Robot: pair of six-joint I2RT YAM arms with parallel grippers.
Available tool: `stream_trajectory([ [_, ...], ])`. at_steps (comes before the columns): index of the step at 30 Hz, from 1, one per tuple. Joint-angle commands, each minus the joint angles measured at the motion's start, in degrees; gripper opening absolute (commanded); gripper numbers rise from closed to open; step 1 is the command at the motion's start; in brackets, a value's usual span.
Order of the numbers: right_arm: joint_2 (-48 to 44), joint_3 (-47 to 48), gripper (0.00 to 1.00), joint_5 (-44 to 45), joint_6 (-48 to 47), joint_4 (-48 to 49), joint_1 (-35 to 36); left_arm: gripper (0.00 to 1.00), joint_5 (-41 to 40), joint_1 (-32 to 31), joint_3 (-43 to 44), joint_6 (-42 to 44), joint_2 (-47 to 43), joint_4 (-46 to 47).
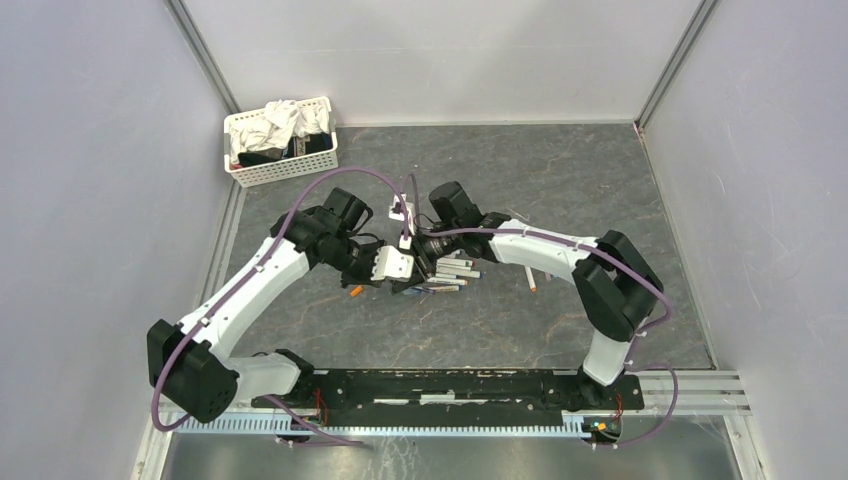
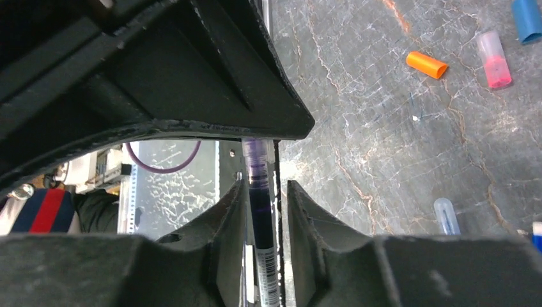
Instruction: Open the pen caps
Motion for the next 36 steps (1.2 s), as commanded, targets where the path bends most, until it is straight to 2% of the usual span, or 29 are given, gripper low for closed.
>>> stream_trajectory([
  [1,0.88,1.0,0.29,-3.05,0.7,3.24,0.51,0.02,-0.53,-0.28,2.85,1.27,0.51,-1.05],
  [5,-0.31,0.73,0.07,-3.15,-3.59,-1.03,0.3,0.02,-4.02,-0.28,3.93,2.39,1.23,-0.97],
  [7,-1.24,0.19,0.0,-2.43,-6.35,-3.91,0.09,0.02,-6.29,0.27,4.81,3.75,1.94,-1.58],
  [10,-3.06,-1.59,0.0,-0.63,-9.76,-7.78,-0.55,0.02,-8.06,2.9,7.74,6.96,3.87,-3.61],
  [15,-8.85,-9.78,0.0,0.9,-10.6,-7.57,-2.97,0.02,-8.64,11.06,14.08,13.38,7.7,-8.08],
  [18,-13.03,-14.15,0.0,2.1,-12.23,-9.1,-4.34,0.02,-10.94,15.86,14.94,17.28,8.57,-8.15],
  [22,-16.83,-16.61,0.0,4.75,-13.49,-11.4,-6.8,0.02,-10.14,17.91,13.89,17.69,8.47,-6.51],
  [25,-18.22,-15.89,0.0,13.71,-11.83,-12.75,-10.32,0.02,-4.47,17.75,10.28,11.93,7.9,-1.94],
  [27,-18.81,-14.95,0.01,25.12,-10.06,-14.04,-12.36,0.03,-1.42,17.38,7.17,5.49,7.91,2.54],
  [31,-19.96,-16.11,0.01,43.3,-7.45,-13.65,-15.31,0.16,0.71,16.79,0.01,-2.72,8.95,11.15],
  [36,-19.01,-19.46,0.0,53.74,-5.6,-9.43,-16.86,0.25,-0.1,16.18,-5.96,-6.12,10.94,18.74],
])
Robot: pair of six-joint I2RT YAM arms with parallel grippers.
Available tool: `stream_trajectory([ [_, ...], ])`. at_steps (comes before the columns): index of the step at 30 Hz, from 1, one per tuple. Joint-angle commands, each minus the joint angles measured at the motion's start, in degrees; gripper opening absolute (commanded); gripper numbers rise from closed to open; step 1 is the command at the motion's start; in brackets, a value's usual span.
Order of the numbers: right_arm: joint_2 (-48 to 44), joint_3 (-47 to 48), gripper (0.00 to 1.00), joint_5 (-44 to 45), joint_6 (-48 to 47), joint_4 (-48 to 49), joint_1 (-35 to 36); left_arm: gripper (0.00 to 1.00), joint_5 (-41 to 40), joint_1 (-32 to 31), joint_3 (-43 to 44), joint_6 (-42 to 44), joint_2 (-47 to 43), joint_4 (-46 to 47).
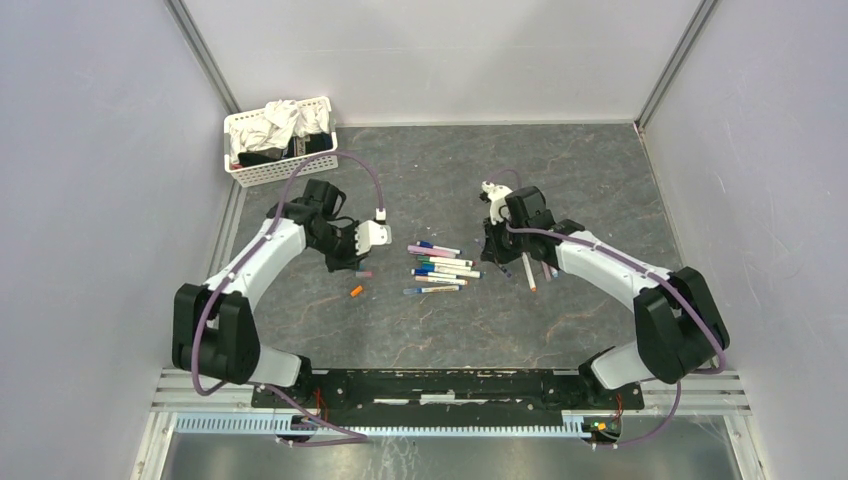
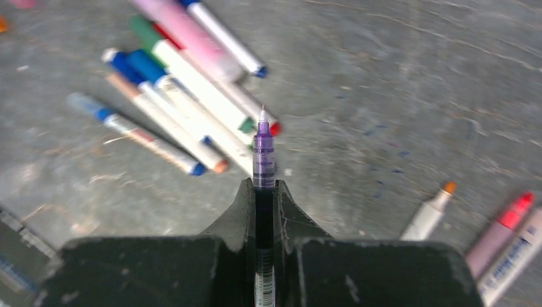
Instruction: Open the pen caps
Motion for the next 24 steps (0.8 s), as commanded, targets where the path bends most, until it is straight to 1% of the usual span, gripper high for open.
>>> stream_trajectory([
  [1,-0.34,-2.74,0.0,16.6,2.77,4.1,-0.64,0.26,2.52,-0.64,-3.12,-7.23,2.02,10.1],
  [6,1.5,-5.56,0.0,21.88,4.12,7.32,-2.78,0.28,0.68,-1.85,-3.69,-9.35,5.75,12.58],
  [9,1.31,-6.48,0.0,22.19,4.48,8.22,-4.72,0.28,-0.52,-1.99,-4.31,-9.53,7.04,13.7],
  [12,1.17,-6.21,0.0,21.43,3.74,8.21,-6.46,0.32,-1.1,-2.08,-4.38,-9.94,8.19,13.84],
  [15,1.23,-5.91,0.04,22.08,3.1,7.88,-8.29,0.35,-1.0,-2.08,-3.57,-10.27,8.32,12.71],
  [18,1.45,-6.5,0.1,23.09,2.44,8.31,-9.92,0.4,-0.53,-1.99,-1.49,-10.78,7.58,10.56],
  [20,2.09,-6.7,0.14,24.34,1.97,8.49,-10.45,0.45,-0.02,-1.99,0.46,-11.58,6.78,9.04],
  [21,2.57,-6.87,0.16,24.45,1.78,8.55,-10.56,0.53,0.36,-1.99,1.71,-12.12,6.27,8.25],
  [22,3.0,-6.97,0.18,24.32,1.69,8.88,-10.63,0.56,0.84,-1.95,2.95,-12.71,5.84,7.27],
  [24,3.83,-7.29,0.22,24.19,1.75,9.1,-10.58,0.58,1.69,-1.99,6.23,-14.7,4.91,5.74],
])
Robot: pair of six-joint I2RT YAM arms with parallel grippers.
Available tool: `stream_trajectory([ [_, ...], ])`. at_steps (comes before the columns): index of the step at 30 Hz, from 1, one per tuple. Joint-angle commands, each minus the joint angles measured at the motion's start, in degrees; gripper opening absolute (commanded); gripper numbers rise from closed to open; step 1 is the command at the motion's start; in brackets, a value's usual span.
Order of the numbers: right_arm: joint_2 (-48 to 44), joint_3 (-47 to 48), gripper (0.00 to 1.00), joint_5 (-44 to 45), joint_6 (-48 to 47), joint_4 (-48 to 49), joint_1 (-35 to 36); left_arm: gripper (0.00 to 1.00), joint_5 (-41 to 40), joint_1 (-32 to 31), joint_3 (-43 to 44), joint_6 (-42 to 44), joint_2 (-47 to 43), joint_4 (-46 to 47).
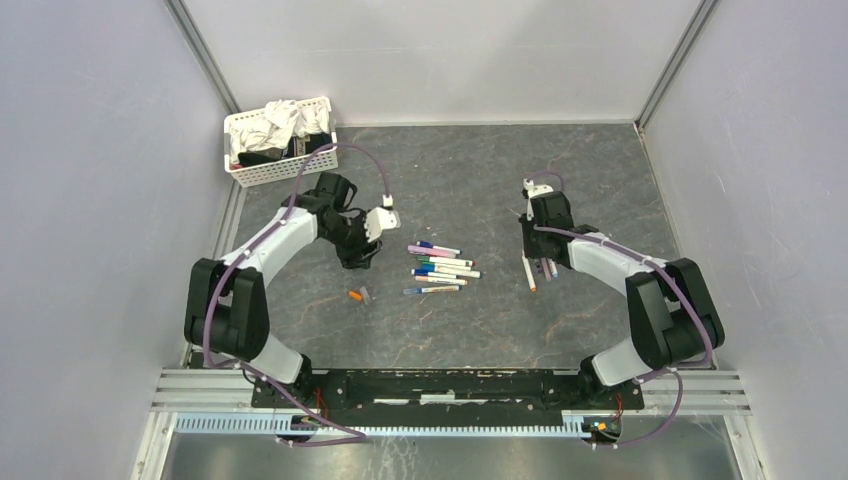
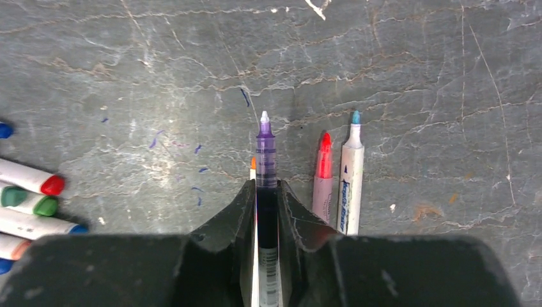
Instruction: Open the pen caps
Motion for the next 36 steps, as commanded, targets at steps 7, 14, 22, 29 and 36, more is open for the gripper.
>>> stream_trajectory([
  [7,1.05,-1.27,0.35,2.43,-0.49,2.14,-0.14,0.68,0.78,-0.14,15.25,-11.37,-5.1,-7.93],
  [14,-4.88,0.41,0.38,3.57,0.61,1.2,0.33,0.7,-6.53,-0.12,20.7,-13.24,-9.16,-9.18],
  [22,-1.51,10.69,0.48,-5.24,-5.86,0.27,11.19,1.0,-15.79,0.04,17.69,-19.3,-14.44,-0.6],
  [29,14.76,26.8,0.49,-10.34,-14.52,-6.59,20.35,1.0,-9.0,1.34,16.38,-19.96,-12.26,-7.23],
  [36,26.17,36.23,0.49,-12.72,-16.36,-9.32,22.97,1.0,-3.1,3.83,13.99,-21.76,-13.96,-7.76],
])
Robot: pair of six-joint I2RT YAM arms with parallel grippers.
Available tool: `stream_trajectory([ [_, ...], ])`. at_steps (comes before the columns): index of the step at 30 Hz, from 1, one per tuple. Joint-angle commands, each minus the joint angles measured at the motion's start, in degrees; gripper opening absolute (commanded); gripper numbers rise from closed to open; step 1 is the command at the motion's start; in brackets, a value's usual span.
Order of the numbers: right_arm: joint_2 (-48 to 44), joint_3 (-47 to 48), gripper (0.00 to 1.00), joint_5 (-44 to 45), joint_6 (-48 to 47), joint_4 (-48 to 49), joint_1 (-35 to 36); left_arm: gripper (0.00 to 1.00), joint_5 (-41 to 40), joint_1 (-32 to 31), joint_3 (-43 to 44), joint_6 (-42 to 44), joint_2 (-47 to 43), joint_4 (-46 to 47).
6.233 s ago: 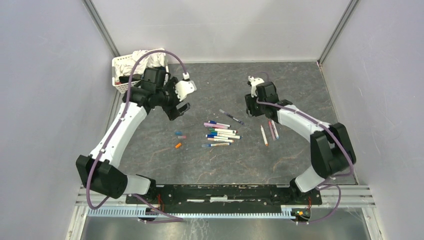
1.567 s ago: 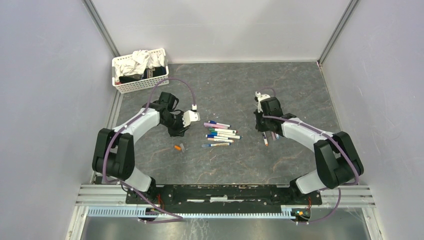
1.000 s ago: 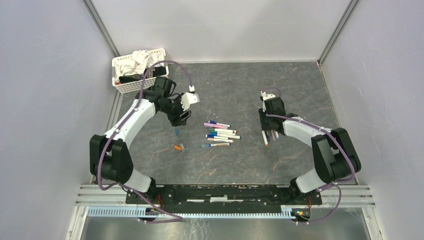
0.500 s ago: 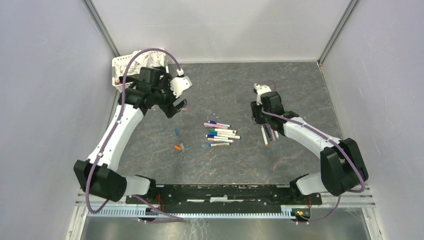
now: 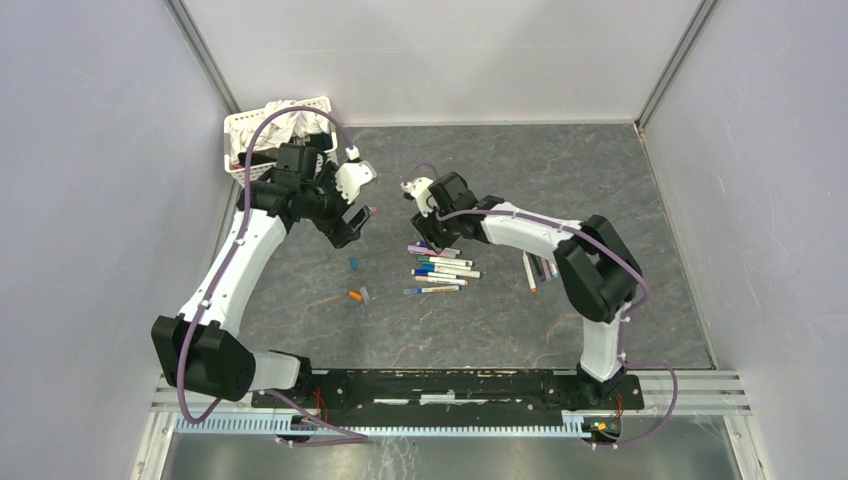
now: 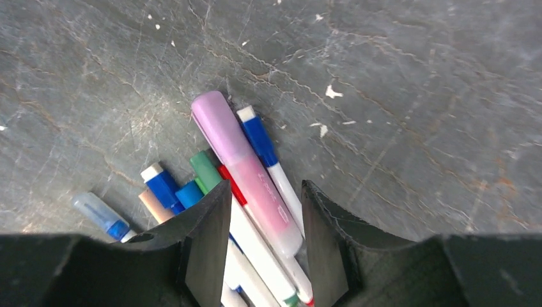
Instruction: Open the pen caps
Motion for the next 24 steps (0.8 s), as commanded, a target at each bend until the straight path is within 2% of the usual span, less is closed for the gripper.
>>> stream_trajectory([
  [1,4.85,5.64,0.49,-2.04,-2.85,-3.23,0.58,1.0,4.68,1.3,-0.67,-2.88,-1.61,-1.22],
  [12,9.07,5.12,0.42,-1.79,-2.76,-2.21,0.65,1.0,6.19,2.86,-0.63,-1.55,-0.26,-3.35],
  [24,7.33,6.17,0.21,0.14,-4.13,-3.02,-0.11,1.0,8.08,2.87,0.33,-0.62,0.94,-4.98],
])
